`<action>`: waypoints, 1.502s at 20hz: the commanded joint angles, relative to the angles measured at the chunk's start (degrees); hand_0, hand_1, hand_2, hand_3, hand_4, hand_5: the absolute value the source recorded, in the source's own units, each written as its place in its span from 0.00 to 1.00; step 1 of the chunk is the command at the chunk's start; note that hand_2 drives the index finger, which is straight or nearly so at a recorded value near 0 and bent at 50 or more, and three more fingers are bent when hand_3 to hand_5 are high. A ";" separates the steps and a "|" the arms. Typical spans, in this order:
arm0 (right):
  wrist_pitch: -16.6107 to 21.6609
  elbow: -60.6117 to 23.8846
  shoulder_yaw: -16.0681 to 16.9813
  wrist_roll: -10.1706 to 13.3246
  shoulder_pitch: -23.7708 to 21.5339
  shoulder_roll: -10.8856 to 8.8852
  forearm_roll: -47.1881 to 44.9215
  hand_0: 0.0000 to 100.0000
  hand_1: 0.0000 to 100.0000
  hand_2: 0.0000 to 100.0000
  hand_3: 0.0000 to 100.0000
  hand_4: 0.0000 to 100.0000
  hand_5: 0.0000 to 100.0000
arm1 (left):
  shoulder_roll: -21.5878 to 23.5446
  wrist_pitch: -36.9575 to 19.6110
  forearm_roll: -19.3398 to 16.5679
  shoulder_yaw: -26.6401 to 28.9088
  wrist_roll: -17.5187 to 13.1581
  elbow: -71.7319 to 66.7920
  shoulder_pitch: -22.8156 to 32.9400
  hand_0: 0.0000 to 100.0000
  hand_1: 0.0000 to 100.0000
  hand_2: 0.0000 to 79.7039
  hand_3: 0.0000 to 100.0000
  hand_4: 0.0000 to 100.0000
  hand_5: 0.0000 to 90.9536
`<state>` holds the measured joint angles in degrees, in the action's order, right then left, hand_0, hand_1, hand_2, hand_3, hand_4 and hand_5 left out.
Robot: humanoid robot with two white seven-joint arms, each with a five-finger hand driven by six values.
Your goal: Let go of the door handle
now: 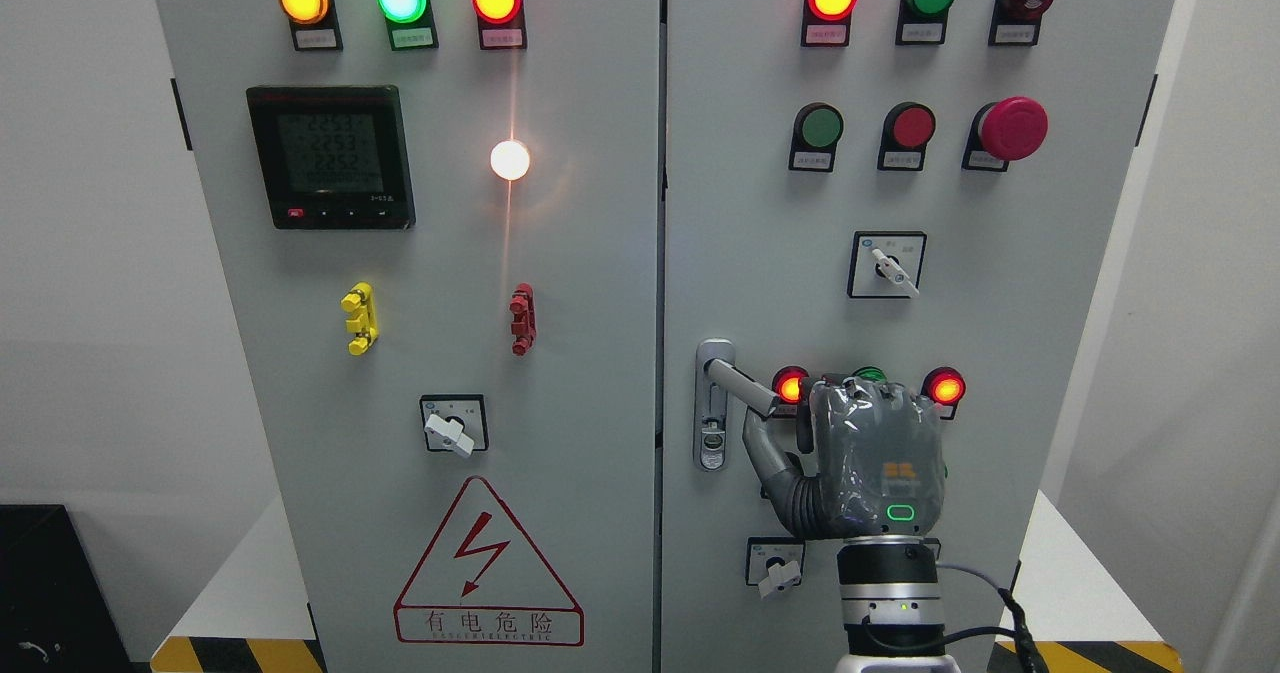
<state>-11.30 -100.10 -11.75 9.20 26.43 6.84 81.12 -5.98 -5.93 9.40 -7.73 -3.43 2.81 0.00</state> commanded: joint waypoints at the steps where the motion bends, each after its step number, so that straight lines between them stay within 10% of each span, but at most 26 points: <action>1: 0.05 -0.09 0.15 -0.06 -0.06 -0.07 0.00 0.56 0.37 0.93 1.00 0.99 1.00 | 0.00 -0.05 0.00 0.00 0.00 0.00 0.53 0.12 0.56 0.00 0.00 0.00 0.00; 30: 0.22 -0.53 0.23 -0.32 0.20 0.02 0.00 0.58 0.35 0.92 1.00 0.99 1.00 | 0.00 -0.05 0.00 0.00 0.00 0.00 0.53 0.12 0.56 0.00 0.00 0.00 0.00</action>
<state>-11.09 -100.51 -11.52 8.95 26.56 6.82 81.12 -5.98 -5.93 9.40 -7.73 -3.43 2.81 0.00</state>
